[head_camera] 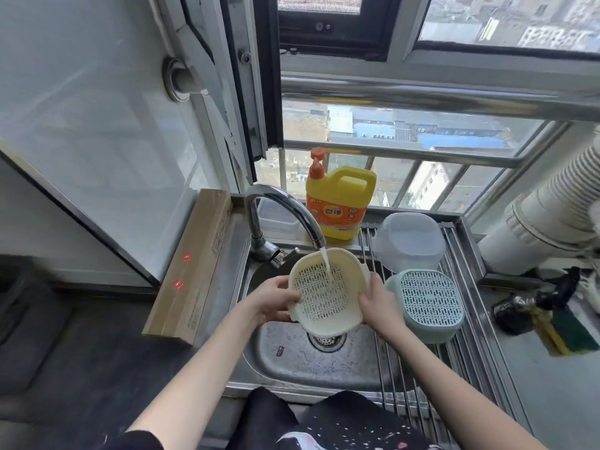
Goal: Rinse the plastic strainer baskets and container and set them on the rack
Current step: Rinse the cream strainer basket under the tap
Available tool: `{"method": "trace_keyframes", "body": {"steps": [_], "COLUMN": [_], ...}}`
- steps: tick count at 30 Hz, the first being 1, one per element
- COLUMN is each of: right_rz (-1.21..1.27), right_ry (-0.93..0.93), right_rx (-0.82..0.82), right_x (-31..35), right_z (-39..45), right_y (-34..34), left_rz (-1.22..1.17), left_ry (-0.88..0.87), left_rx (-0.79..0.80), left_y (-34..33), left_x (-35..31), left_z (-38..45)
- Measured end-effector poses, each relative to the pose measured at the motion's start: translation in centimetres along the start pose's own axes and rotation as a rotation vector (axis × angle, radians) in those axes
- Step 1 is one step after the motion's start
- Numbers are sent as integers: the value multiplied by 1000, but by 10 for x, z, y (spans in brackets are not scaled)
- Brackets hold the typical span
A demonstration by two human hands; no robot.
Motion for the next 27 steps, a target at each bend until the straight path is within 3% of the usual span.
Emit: {"method": "trace_keyframes", "body": {"steps": [5, 7, 10, 15, 20, 22, 24, 27], "right_rz": [421, 484, 520, 242, 119, 128, 200, 328], "right_ry": [-209, -185, -67, 228, 362, 271, 60, -214], "right_rx": [39, 3, -58, -203, -178, -182, -173, -6], "right_x": [-27, -27, -16, 19, 50, 47, 27, -6], "right_z": [-10, -12, -18, -10, 1, 7, 15, 12], "right_y": [-14, -13, 0, 27, 34, 36, 35, 23], "left_rz": [-88, -6, -80, -95, 4, 25, 8, 21], "left_ry": [-123, -155, -171, 7, 115, 111, 90, 8], "left_rx": [-46, -89, -193, -143, -56, -58, -87, -115], "left_y": [0, 1, 7, 5, -6, -6, -4, -2], "left_x": [-12, -11, -5, 16, 23, 19, 12, -6], "left_z": [8, 8, 10, 8, -1, -3, -3, -5]}}
Point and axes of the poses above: each hand's wrist, its own z-axis towards the middle knuckle, its own y-axis out of the back of the hand, x = y × z, the point moved 4 cm from there along z, towards the middle knuckle, and after that the axes turned 3 degrees about -x, right-handed, at the moved point
